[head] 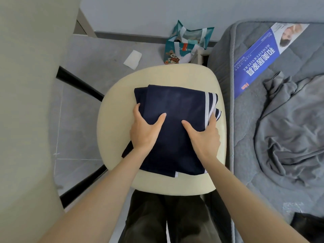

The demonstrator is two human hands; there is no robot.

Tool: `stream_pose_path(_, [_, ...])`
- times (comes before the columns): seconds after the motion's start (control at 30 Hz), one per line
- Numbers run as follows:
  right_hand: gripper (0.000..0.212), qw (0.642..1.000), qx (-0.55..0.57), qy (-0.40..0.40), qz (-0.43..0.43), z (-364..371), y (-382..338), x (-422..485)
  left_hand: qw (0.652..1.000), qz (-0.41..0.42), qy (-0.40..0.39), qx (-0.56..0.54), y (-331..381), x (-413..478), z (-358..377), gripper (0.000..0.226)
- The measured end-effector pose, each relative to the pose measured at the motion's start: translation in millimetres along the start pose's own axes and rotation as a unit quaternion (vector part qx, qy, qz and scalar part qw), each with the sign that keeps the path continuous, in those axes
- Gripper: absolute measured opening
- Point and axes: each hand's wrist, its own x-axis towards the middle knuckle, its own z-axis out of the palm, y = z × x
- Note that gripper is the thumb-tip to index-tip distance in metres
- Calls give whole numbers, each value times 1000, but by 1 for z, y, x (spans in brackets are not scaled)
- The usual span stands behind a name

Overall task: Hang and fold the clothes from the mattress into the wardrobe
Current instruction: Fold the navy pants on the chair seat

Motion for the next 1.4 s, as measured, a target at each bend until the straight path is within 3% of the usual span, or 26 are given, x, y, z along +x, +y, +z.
stream_pose_path(0.17, [67,999,27,-38,-3,5,-7,-6,1000,2,-22,10,-2,5,-5,67])
stream_pose_path(0.33, [95,998,-45,-47,14,2,-9,-7,1000,-14,-17,9,-6,-9,-4,61])
stream_pose_path(0.4, [107,996,-49,-30,65,4,-6,-14,1000,-18,2,1,-10,-19,-2,59])
stream_pose_path(0.5, [106,990,-88,-22,106,9,4,-32,999,-22,24,11,-21,-36,1,57])
stream_pose_path(0.73, [68,992,-117,-26,-47,-1,41,-52,998,-20,49,37,-49,-81,12,66])
stream_pose_path(0.93, [78,988,-95,-54,-110,-37,69,-71,999,24,19,-33,-68,-126,23,66])
stream_pose_path(1.1, [110,981,-41,-112,-150,-87,79,-108,996,77,3,-47,-69,-187,7,68])
stream_pose_path(1.4, [81,954,-31,-144,-262,-182,57,-226,979,174,7,-108,-47,-323,-70,64])
